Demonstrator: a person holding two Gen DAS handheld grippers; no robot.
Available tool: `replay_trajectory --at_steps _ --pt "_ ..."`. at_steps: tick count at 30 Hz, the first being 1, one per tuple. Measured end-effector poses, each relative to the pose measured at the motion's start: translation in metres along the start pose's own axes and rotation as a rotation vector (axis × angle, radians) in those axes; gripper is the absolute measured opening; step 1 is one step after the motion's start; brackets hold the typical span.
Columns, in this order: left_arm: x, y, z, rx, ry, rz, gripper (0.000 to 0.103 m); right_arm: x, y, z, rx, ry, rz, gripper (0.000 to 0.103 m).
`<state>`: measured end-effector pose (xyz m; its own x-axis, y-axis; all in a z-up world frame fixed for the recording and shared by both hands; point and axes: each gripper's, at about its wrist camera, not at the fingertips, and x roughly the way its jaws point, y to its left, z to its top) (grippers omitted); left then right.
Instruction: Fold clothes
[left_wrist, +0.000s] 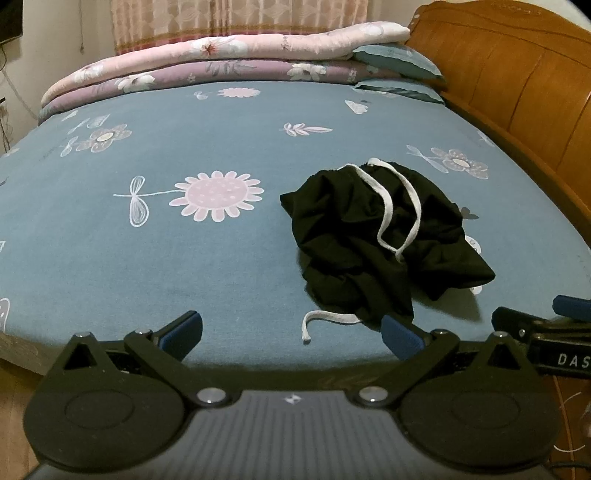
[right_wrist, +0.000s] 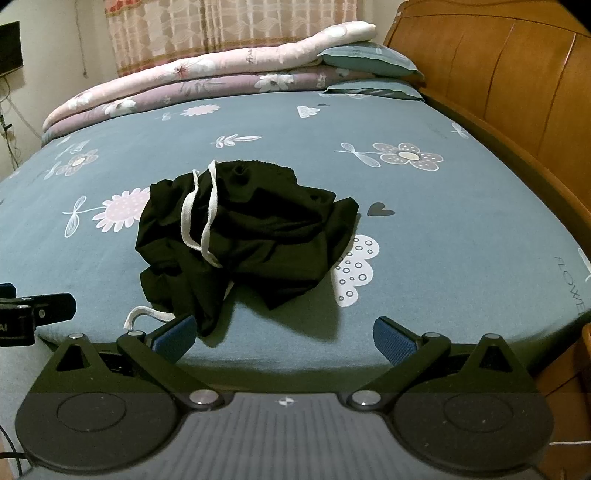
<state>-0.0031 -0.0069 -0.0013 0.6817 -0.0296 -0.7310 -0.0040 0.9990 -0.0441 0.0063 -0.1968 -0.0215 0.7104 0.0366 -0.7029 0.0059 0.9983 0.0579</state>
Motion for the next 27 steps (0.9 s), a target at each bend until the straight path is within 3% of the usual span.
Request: replay_trajectory --at_steps 16,27 --pt "0.001 -0.003 0.003 0.012 -0.007 0.0 0.102 0.004 -0.003 0.003 0.022 0.001 0.035 0.103" --pt "0.015 0.004 0.006 -0.018 0.015 -0.07 0.102 0.017 -0.014 0.009 0.081 0.027 0.075 0.103"
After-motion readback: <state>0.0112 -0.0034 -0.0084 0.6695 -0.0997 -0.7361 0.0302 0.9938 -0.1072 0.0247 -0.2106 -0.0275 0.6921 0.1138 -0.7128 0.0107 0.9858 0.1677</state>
